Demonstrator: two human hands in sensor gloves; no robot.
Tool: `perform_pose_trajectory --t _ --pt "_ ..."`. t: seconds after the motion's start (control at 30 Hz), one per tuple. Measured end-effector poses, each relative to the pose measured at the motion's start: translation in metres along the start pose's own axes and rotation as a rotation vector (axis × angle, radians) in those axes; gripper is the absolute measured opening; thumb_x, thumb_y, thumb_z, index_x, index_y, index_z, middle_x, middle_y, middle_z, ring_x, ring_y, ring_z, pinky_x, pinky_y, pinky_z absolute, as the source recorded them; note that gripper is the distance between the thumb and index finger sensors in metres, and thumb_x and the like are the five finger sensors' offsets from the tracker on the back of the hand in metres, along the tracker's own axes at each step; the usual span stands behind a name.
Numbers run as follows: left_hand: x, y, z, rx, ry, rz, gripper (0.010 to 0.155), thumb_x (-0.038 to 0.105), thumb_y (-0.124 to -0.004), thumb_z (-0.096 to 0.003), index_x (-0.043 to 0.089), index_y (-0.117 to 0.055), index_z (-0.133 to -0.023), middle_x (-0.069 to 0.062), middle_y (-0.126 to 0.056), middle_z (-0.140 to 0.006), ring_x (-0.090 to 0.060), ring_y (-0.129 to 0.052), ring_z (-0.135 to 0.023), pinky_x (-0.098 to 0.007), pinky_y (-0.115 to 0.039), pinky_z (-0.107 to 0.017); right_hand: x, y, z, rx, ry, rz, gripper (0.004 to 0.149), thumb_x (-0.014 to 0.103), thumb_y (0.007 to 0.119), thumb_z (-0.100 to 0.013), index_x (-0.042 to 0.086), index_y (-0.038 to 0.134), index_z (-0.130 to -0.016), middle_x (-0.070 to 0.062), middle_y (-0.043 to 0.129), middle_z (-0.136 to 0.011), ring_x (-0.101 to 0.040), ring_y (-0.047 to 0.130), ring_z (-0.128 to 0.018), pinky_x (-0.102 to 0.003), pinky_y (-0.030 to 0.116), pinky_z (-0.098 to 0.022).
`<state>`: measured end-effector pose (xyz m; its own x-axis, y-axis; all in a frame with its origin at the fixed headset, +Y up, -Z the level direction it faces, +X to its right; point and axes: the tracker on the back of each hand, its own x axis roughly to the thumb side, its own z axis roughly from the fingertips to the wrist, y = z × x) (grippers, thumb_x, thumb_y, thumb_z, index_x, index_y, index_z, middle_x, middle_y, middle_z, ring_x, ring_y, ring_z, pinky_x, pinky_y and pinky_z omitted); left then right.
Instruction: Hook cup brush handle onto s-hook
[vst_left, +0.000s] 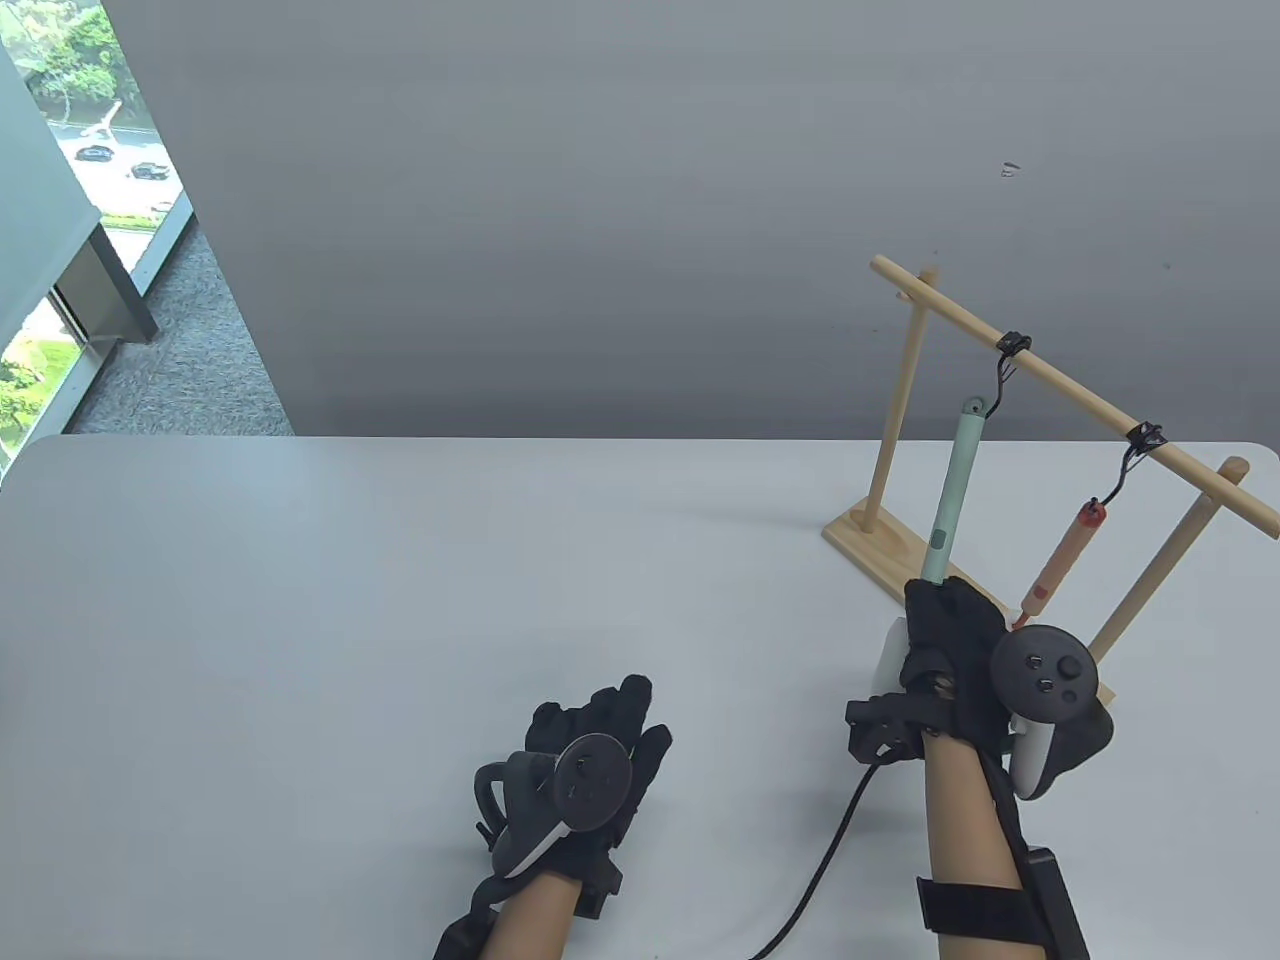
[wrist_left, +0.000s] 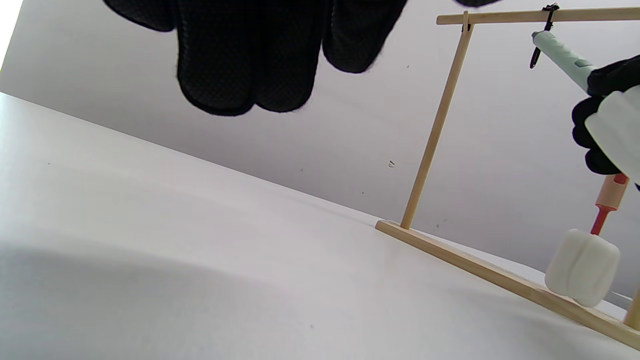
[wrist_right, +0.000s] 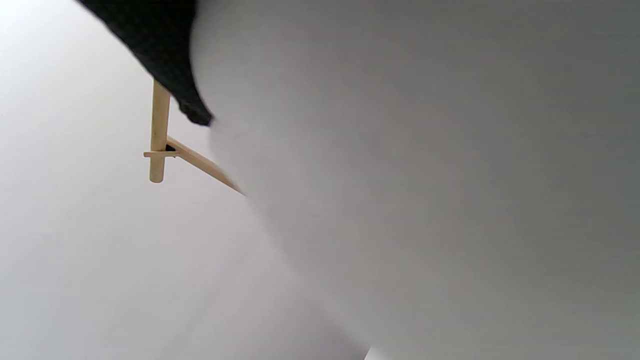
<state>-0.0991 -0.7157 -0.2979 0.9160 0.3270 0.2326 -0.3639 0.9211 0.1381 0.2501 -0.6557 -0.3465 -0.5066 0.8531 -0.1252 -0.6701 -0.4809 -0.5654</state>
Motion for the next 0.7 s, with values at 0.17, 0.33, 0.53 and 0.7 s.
perform_pose_trajectory --t 0.17,0.33,0.53,0.7 --pt "-0.001 -0.001 0.000 -0.001 0.002 0.010 0.063 0.061 -0.055 -0.0455 0.031 -0.072 -0.098 -0.008 -0.093 -0.092 -0.032 -0.099 -0.075 -0.058 -0.064 -0.067 -0.003 0.001 -0.002 0.008 0.029 0.026 0.042 0.032 0.080 -0.051 -0.001 0.085 -0.077 -0.024 0.075 -0.090 -0.051 0.075 -0.081 -0.068 0.050 -0.058" --pt "-0.001 0.000 0.000 -0.004 0.003 0.007 0.063 0.061 -0.055 -0.0455 0.031 -0.072 -0.098 -0.008 -0.093 -0.091 -0.032 -0.099 -0.075 -0.058 -0.064 -0.067 -0.012 0.002 -0.001 0.016 0.043 0.029 0.043 0.032 0.080 -0.051 -0.001 0.085 -0.077 -0.024 0.074 -0.091 -0.052 0.075 -0.081 -0.068 0.050 -0.058" --pt "-0.001 -0.001 0.000 -0.017 -0.002 -0.004 0.063 0.061 -0.055 -0.0455 0.031 -0.072 -0.098 -0.009 -0.093 -0.092 -0.033 -0.099 -0.075 -0.058 -0.063 -0.067 -0.025 0.002 0.003 0.058 0.047 0.019 0.045 0.032 0.078 -0.052 -0.003 0.084 -0.080 -0.026 0.072 -0.093 -0.053 0.073 -0.082 -0.068 0.049 -0.058" --pt "-0.001 -0.002 0.001 -0.014 0.011 -0.036 0.064 0.061 -0.055 -0.0455 0.030 -0.071 -0.099 -0.010 -0.091 -0.093 -0.034 -0.097 -0.077 -0.059 -0.061 -0.068 -0.033 -0.004 0.006 0.076 0.028 0.013 0.044 0.031 0.077 -0.052 -0.002 0.084 -0.080 -0.027 0.071 -0.093 -0.054 0.072 -0.081 -0.068 0.048 -0.058"
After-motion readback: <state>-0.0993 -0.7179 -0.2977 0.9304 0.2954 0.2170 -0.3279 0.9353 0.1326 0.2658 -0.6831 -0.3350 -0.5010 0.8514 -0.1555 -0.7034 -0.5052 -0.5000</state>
